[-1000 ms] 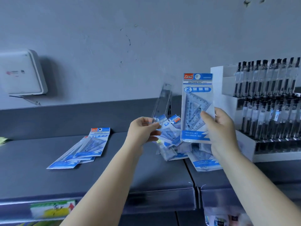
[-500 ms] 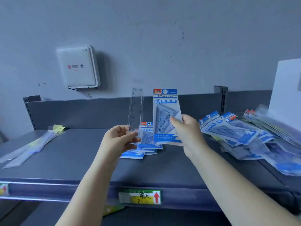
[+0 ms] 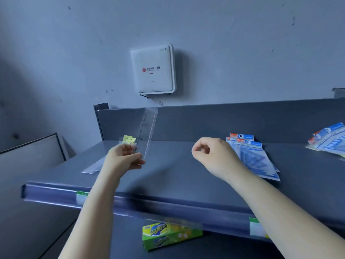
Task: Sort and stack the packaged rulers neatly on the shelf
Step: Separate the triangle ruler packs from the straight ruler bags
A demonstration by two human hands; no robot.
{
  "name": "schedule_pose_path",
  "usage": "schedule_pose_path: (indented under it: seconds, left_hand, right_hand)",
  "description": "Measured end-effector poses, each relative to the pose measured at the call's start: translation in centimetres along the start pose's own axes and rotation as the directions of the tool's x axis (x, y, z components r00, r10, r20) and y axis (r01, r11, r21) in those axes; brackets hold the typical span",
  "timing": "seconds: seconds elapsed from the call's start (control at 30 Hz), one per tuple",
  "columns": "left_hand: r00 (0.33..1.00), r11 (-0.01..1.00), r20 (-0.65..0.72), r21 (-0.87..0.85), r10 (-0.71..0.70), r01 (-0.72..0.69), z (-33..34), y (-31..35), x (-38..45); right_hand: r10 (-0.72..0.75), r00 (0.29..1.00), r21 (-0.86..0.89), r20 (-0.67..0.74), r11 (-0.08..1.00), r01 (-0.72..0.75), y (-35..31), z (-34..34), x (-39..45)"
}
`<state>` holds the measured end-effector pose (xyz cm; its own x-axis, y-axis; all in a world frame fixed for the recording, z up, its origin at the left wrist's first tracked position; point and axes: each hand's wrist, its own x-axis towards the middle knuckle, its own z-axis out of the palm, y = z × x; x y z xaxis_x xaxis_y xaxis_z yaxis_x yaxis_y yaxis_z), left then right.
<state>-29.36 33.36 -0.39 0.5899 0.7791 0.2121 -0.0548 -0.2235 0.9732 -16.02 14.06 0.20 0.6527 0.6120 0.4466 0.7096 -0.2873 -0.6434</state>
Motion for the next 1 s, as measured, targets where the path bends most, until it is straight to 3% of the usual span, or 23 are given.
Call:
schedule_pose_path:
  seconds: [0.17,0.27,0.37,0.5,0.67,0.83,1.0]
  left_hand:
    - [0.985,0.935,-0.168,0.342,-0.041,0.097,-5.6,-2.0,3.8]
    - [0.974,0.689,-0.216,0.717,0.074,0.106,-6.6,-3.0,5.1]
    - [0.971,0.516,-0.168,0.855,0.17,0.057,-5.7,-2.9,4.5]
    - [0.969,0.411,0.001,0.906,0.245,-0.105,-1.6,-1.9,2.5]
    - [0.897,0.269,0.228,0.9,0.378,-0.342,5.0,0.1,-0.5]
    - [0.773,0.266,0.387,0.781,0.503,-0.565,12.8,2.1,-4.6]
    - [0.671,0.213,0.539,0.677,0.508,-0.705,21.5,3.5,-9.2]
  right_hand:
    - [-0.063,0.997,-0.123,0.039,0.99,0.067,-2.3,3.9,0.8]
    - [-0.096,0.994,-0.225,0.054,0.969,0.106,-2.9,5.2,1.3]
    - [-0.119,0.991,-0.342,0.064,0.93,0.134,-2.8,5.7,1.4]
    - [-0.172,0.985,-0.473,0.025,0.866,0.163,-2.2,4.3,1.2]
    - [-0.222,0.974,-0.631,0.045,0.75,0.2,-0.8,0.7,0.4]
    - [-0.221,0.975,-0.658,-0.016,0.736,0.156,3.0,-5.3,-2.8]
    - [-0.149,0.987,-0.694,-0.054,0.716,0.07,7.8,-12.3,-6.5]
